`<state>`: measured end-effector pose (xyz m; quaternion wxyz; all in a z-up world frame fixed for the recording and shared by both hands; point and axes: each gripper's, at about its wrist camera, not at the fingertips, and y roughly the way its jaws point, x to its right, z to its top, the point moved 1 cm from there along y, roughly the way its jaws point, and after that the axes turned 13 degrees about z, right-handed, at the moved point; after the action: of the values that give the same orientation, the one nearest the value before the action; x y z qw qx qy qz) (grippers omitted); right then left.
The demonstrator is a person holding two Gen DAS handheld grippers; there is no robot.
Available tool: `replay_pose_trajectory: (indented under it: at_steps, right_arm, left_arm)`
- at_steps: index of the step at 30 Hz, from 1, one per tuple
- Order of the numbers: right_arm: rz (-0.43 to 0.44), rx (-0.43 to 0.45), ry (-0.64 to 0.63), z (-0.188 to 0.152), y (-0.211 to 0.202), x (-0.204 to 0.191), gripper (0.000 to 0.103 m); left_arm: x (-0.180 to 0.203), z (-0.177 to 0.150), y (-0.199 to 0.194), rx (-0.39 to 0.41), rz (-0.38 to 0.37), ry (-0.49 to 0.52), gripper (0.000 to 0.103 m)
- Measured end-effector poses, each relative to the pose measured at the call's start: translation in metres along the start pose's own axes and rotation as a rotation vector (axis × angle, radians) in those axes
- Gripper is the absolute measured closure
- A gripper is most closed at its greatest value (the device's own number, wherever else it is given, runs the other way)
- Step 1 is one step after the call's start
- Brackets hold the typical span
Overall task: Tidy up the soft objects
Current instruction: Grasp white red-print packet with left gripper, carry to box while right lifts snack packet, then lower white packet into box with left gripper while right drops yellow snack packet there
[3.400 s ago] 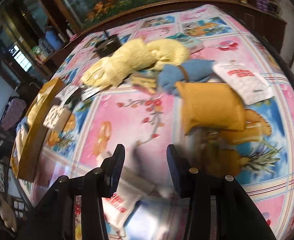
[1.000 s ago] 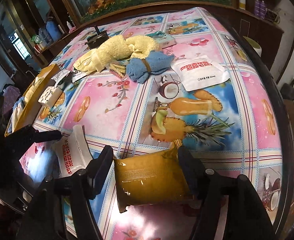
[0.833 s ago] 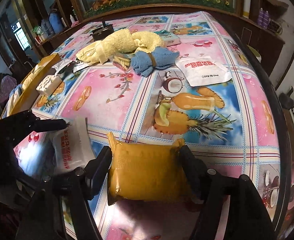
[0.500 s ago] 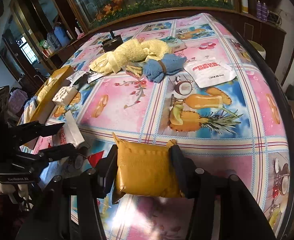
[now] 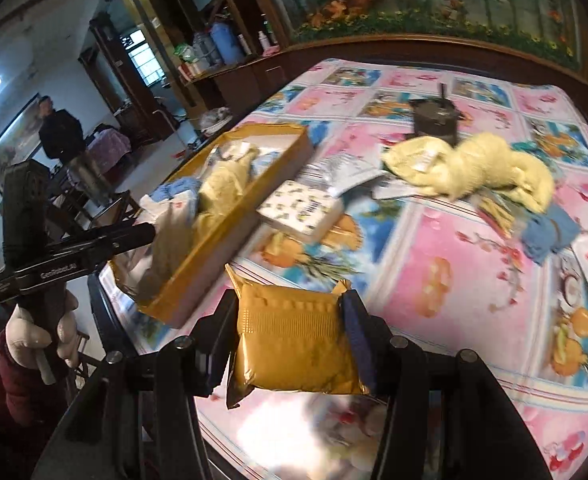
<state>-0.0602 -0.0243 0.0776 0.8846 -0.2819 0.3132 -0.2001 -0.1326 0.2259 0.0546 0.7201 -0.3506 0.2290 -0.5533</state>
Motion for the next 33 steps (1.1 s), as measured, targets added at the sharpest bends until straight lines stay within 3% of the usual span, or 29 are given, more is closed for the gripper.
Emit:
replay_pose_trajectory:
  at_steps: [6,12,16,21,25,30,33]
  right_arm:
    - [0.079,-0.033,-0.107,0.032,0.050,-0.050,0.054]
    - [0.066,-0.037,-0.114,0.048,0.067,-0.052,0.054]
    - [0.001,-0.067,-0.017,0.028,0.055,-0.027,0.053]
    - [0.034,-0.100,0.166,0.000,0.060,-0.001,0.052]
    - [0.053,-0.118,0.232,-0.004,0.079,0.001,0.052]
    - [-0.064,-0.133,0.114,-0.011,0.089,-0.022,0.050]
    - [-0.081,-0.136,0.061,-0.017,0.083,-0.030,0.060]
  left_arm:
    - [-0.014,-0.008,0.027,-0.077,0.073,0.002,0.035]
    - [-0.033,-0.010,0.019,-0.061,0.008,-0.068,0.033]
    - [-0.046,-0.005,-0.001,0.015,-0.021,-0.102,0.032]
    - [-0.054,-0.002,-0.015,0.075,-0.057,-0.159,0.032]
    - [-0.051,-0.004,-0.018,0.081,-0.058,-0.145,0.032]
    - [-0.048,-0.007,-0.020,0.092,-0.027,-0.125,0.032]
    - [-0.040,-0.007,-0.017,0.097,0.046,-0.080,0.032]
